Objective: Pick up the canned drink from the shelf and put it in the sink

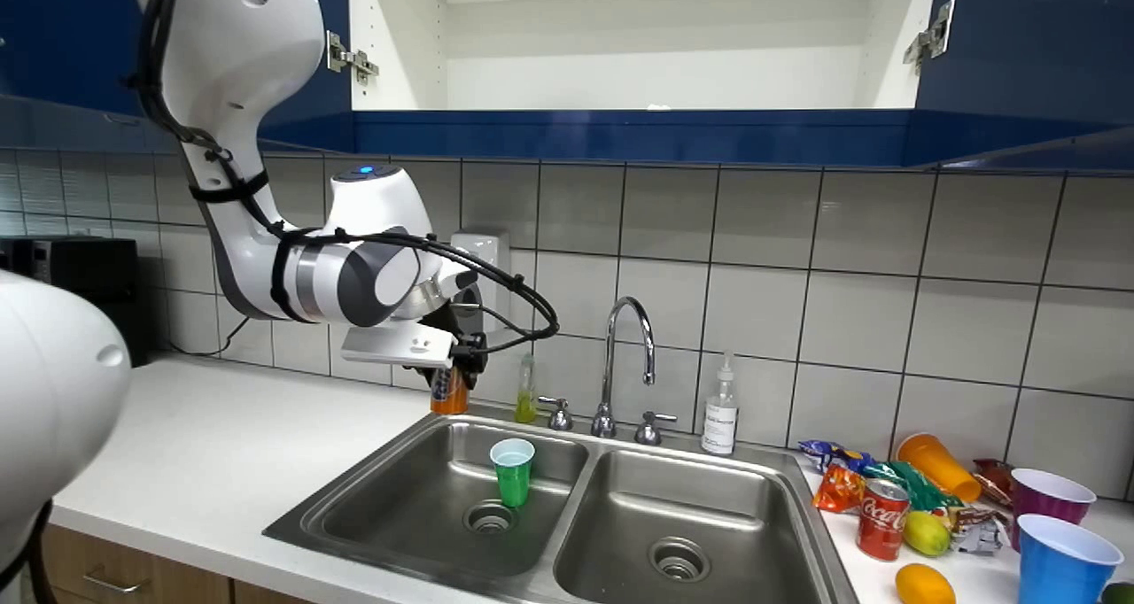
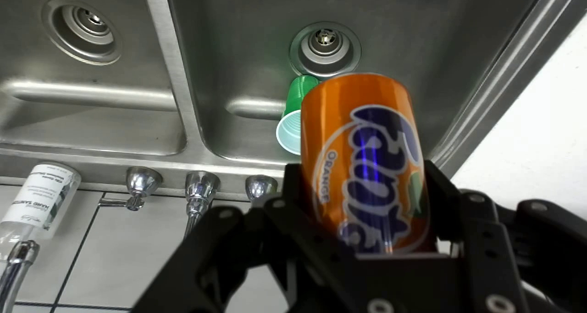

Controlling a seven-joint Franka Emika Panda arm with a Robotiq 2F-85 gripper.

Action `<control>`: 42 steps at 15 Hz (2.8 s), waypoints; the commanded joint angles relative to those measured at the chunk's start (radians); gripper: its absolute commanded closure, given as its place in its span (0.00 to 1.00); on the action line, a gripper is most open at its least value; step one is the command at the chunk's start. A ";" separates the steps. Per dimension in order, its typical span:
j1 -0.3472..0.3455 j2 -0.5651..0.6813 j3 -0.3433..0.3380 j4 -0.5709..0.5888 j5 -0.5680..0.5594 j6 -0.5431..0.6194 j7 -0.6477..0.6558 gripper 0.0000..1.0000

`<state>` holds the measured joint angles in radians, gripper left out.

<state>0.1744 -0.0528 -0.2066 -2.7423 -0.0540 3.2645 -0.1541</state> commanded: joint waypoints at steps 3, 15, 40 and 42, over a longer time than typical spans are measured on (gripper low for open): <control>0.000 0.000 0.000 0.000 0.000 0.000 0.000 0.62; -0.118 0.119 0.125 0.001 -0.018 0.161 0.007 0.62; -0.442 0.437 0.320 0.222 -0.369 0.194 0.241 0.62; -0.452 0.466 0.329 0.238 -0.361 0.194 0.234 0.62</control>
<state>-0.2298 0.3732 0.0845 -2.5462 -0.3927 3.4581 0.0699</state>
